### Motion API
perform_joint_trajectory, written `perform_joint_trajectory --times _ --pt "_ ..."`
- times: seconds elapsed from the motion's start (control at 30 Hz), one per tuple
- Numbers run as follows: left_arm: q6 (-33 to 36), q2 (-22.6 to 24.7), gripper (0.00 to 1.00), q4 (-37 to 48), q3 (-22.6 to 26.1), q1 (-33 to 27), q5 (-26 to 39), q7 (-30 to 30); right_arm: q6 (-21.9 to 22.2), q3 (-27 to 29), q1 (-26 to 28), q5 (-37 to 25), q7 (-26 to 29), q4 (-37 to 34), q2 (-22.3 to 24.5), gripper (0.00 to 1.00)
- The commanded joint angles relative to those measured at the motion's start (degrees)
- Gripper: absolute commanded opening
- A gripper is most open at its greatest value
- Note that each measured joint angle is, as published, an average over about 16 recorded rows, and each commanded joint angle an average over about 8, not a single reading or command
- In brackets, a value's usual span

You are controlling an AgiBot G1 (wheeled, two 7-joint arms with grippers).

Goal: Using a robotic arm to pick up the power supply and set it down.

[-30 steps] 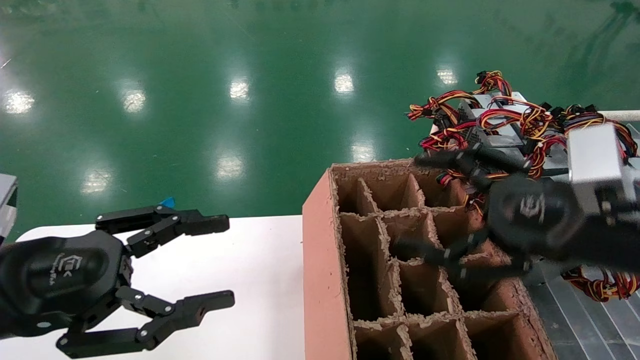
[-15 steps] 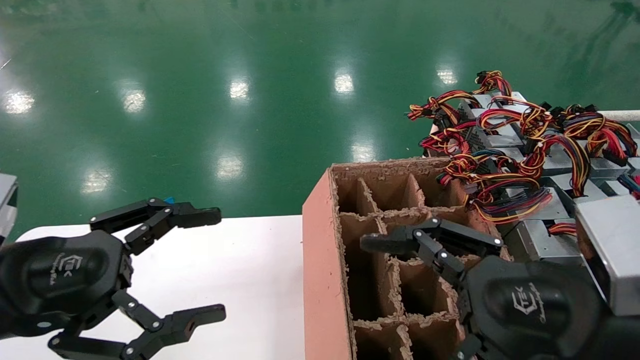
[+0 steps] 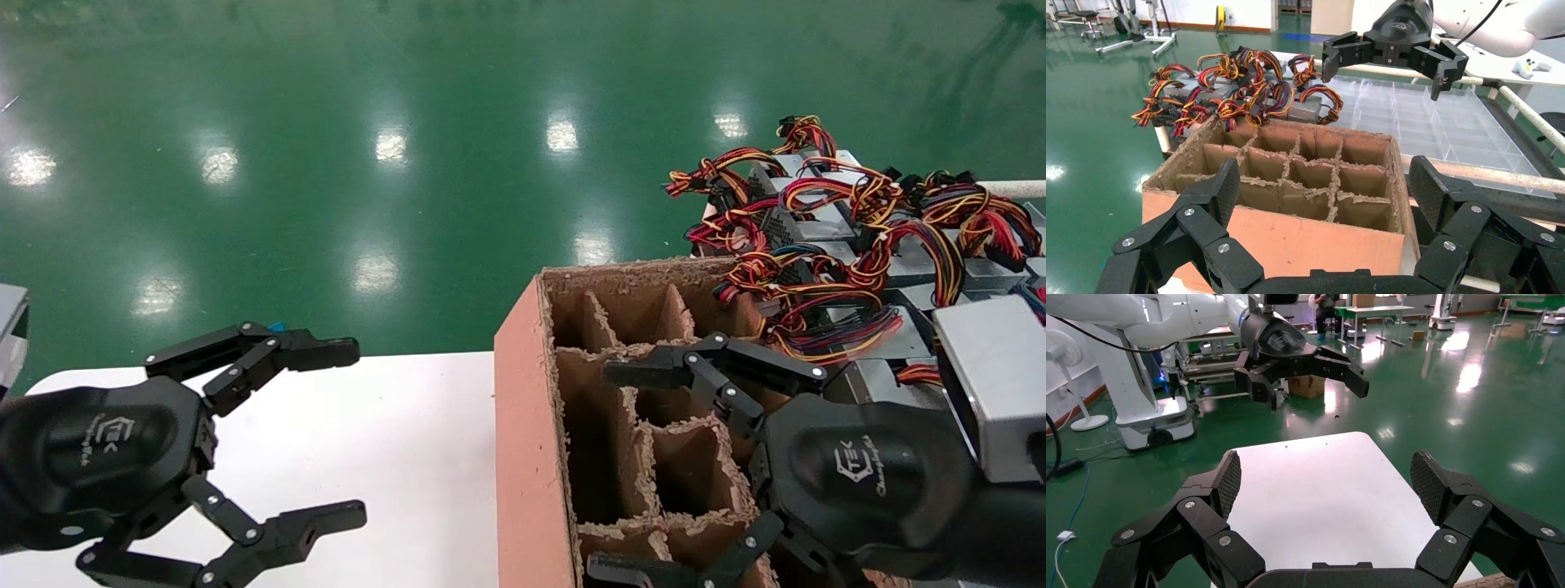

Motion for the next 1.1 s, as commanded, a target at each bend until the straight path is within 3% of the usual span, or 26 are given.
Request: perform_joint_trajectory --times 0.03,1.1 --pt "0.0 0.0 1.0 0.0 0.0 0.0 0.0 0.0 0.03 -0.03 0.16 -0.16 -0.09 -0.16 0.0 1.0" --pt "0.0 0.0 1.0 0.0 0.0 0.0 0.0 0.0 0.19 -0.17 0.77 -0.71 -0.43 -0.75 0.0 1.0"
